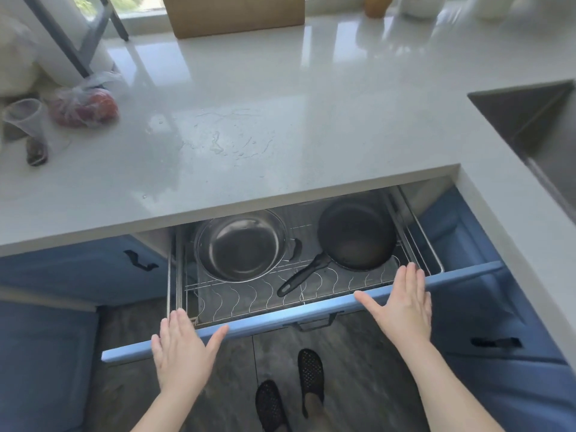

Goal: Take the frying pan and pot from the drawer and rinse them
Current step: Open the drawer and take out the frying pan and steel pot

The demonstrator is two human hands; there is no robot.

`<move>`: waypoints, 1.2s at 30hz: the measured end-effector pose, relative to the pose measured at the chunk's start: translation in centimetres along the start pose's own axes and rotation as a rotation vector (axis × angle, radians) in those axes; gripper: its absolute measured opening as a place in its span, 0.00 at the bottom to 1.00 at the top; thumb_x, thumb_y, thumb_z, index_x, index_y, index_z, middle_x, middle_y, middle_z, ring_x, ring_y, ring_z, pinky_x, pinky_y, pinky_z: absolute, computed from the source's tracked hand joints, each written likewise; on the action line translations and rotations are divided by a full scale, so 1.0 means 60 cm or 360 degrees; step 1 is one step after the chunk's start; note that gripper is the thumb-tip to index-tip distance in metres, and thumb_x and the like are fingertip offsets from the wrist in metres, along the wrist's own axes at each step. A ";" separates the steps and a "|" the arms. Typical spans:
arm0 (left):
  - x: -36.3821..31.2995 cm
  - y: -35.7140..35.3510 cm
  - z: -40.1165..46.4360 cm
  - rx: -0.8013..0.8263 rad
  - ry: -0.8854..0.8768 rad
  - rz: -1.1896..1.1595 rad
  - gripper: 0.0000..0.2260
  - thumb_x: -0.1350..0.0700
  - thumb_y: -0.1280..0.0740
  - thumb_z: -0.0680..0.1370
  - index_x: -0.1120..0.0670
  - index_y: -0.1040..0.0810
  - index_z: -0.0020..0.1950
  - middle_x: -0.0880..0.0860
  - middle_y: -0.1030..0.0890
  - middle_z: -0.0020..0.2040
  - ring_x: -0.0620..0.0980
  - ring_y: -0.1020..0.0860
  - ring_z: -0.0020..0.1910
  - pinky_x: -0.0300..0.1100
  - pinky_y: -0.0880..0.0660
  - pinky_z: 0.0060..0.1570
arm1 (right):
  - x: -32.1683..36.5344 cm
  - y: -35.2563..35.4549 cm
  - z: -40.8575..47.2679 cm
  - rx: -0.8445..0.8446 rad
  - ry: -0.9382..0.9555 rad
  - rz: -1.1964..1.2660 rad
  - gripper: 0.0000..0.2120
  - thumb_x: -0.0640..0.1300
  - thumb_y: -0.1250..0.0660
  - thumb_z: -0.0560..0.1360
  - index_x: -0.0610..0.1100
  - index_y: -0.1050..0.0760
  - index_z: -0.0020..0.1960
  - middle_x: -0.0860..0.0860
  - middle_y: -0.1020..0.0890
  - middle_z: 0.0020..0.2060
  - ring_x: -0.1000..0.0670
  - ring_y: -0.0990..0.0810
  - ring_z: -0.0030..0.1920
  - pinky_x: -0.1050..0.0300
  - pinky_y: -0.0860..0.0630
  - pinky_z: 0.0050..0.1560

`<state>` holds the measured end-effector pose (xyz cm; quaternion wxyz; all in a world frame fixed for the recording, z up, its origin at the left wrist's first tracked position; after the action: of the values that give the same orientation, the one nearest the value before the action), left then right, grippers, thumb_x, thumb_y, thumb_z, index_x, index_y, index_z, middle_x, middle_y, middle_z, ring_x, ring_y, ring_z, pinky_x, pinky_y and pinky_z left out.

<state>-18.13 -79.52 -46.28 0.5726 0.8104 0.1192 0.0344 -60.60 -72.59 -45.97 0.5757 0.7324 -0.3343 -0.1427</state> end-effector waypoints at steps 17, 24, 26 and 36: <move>-0.088 -0.014 -0.024 -0.0055 -0.0445 0.0008 0.46 0.33 0.30 0.67 0.63 0.33 0.74 0.60 0.30 0.73 0.61 0.31 0.72 0.59 0.33 0.67 | -0.058 0.040 0.024 0.0030 0.0109 0.0052 0.51 0.73 0.41 0.70 0.44 0.54 0.80 0.49 0.43 0.78 0.48 0.45 0.77 0.50 0.46 0.75; -0.403 -0.063 0.009 0.0196 -0.0913 -0.0221 0.47 0.42 0.26 0.71 0.57 0.48 0.80 0.54 0.44 0.80 0.53 0.45 0.78 0.45 0.46 0.75 | -0.094 -0.005 0.216 0.0465 0.0255 0.0018 0.54 0.60 0.26 0.68 0.44 0.55 0.80 0.48 0.42 0.78 0.48 0.42 0.76 0.52 0.39 0.74; -0.467 -0.103 0.026 0.0294 -0.0928 -0.0212 0.47 0.42 0.27 0.72 0.56 0.51 0.80 0.53 0.46 0.79 0.51 0.46 0.78 0.42 0.47 0.75 | -0.103 -0.033 0.256 0.0589 0.0287 0.0037 0.56 0.58 0.22 0.65 0.45 0.54 0.80 0.47 0.41 0.77 0.47 0.40 0.75 0.51 0.37 0.73; -0.541 -0.292 0.142 0.0596 -0.0660 -0.0195 0.57 0.44 0.21 0.65 0.51 0.58 0.80 0.49 0.43 0.79 0.50 0.43 0.77 0.46 0.38 0.73 | -0.123 -0.146 0.392 0.0778 0.0364 0.0228 0.64 0.49 0.18 0.60 0.47 0.61 0.79 0.51 0.56 0.79 0.49 0.51 0.78 0.54 0.43 0.76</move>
<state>-50.67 -89.37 -62.95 0.4263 0.8830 0.0524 -0.1893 -77.14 -84.37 -62.46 0.4246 0.8354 -0.3427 0.0668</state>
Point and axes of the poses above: each hand's wrist, its own z-axis towards the middle knuckle, its own y-axis out of the back of the hand, x = y × z, the point moved 9 cm from there along z, towards the middle knuckle
